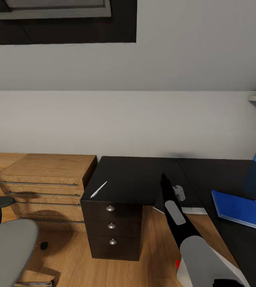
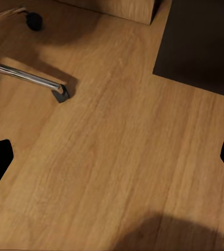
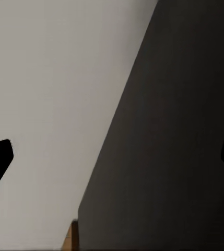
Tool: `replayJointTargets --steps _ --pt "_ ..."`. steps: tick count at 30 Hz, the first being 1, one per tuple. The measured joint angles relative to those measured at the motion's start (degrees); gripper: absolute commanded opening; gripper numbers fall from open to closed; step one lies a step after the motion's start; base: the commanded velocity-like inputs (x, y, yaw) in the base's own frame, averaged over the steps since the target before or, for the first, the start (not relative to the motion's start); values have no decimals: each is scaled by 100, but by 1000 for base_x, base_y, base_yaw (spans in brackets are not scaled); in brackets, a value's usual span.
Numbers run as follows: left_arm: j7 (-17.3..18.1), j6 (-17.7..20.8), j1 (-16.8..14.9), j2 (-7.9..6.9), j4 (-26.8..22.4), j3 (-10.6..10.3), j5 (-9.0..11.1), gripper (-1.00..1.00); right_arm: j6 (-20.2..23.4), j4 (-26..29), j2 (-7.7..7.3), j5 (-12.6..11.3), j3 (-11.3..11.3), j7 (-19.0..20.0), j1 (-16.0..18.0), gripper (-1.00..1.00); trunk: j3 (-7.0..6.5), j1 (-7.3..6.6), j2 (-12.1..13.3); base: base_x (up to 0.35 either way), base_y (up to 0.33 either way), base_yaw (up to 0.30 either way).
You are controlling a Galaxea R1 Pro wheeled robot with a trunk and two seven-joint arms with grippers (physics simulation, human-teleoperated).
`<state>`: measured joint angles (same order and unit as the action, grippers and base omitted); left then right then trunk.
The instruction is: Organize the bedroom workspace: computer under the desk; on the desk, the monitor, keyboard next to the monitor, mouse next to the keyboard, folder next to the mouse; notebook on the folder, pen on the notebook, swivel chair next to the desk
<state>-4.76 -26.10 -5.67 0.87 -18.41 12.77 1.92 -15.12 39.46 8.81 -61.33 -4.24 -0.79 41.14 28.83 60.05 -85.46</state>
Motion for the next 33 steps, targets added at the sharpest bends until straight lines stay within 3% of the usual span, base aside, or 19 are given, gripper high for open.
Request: replayJointTargets --steps 19,33 --pt "8 -1 -1 0 2 -1 -1 100 238 104 -60 7 -2 31 -29 100 -11 0 0 0 0 16" --pt "9 2 -1 0 2 -3 -6 100 226 168 -40 -168 -13 34 -47 100 -11 3 0 -52 0 0"
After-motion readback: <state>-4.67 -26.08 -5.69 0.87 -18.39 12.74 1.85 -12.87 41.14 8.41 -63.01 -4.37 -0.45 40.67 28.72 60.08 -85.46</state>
